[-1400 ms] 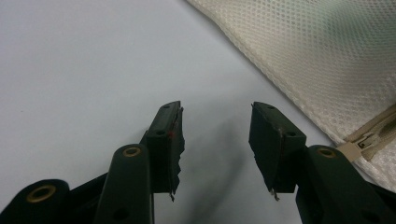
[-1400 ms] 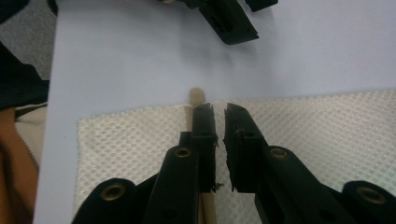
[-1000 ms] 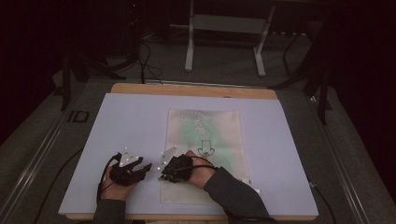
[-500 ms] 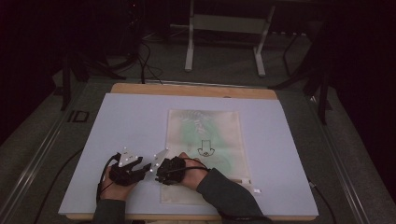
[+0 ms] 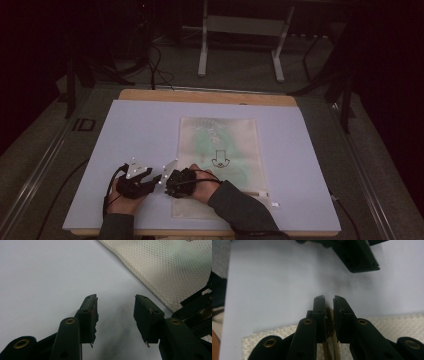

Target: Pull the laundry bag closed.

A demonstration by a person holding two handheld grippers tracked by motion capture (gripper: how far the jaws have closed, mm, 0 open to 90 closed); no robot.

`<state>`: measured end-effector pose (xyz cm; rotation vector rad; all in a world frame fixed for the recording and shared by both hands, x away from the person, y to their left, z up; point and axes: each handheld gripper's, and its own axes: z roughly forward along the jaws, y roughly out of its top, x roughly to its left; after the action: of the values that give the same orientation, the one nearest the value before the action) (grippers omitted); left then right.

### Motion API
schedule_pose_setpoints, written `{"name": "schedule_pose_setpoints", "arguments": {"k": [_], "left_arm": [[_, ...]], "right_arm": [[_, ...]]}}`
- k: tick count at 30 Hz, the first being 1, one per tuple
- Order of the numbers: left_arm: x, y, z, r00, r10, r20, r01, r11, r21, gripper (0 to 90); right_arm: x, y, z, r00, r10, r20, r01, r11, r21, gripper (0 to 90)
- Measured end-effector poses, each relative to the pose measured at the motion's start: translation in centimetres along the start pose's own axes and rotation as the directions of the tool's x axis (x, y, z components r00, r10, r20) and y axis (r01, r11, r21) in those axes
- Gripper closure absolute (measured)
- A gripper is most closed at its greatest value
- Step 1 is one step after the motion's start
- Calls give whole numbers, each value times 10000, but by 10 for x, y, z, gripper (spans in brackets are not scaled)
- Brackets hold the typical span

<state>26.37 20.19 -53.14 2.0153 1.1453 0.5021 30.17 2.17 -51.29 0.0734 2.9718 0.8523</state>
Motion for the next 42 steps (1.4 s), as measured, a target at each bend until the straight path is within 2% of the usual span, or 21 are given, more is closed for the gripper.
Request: {"name": "schedule_pose_setpoints", "arguments": {"k": [9, 16, 20, 26, 42], "left_arm": [[1, 0, 0, 10000, -24, -23, 24, 10000, -15, 530], [-1, 0, 1, 10000, 6, 46, -6, 10000, 13, 530], [-2, -1, 0, 9999, 89, 137, -89, 10000, -5, 529], [-2, -2, -2, 9997, 77, 227, -76, 10000, -56, 530], [-3, -1, -3, 9984, 38, 559, -35, 10000, -51, 577]], "right_arm": [[2, -3, -15, 10000, 41, 60, -38, 9988, -486, 807], [1, -17, -28, 9996, 264, 118, -254, 9968, -755, 807], [1, -24, -32, 9996, 250, 102, -242, 9973, -689, 807], [-2, -37, -28, 9989, 464, -112, -470, 9972, -579, 799], [-6, -38, -24, 9956, 839, -425, -868, 9938, -701, 806]]}}
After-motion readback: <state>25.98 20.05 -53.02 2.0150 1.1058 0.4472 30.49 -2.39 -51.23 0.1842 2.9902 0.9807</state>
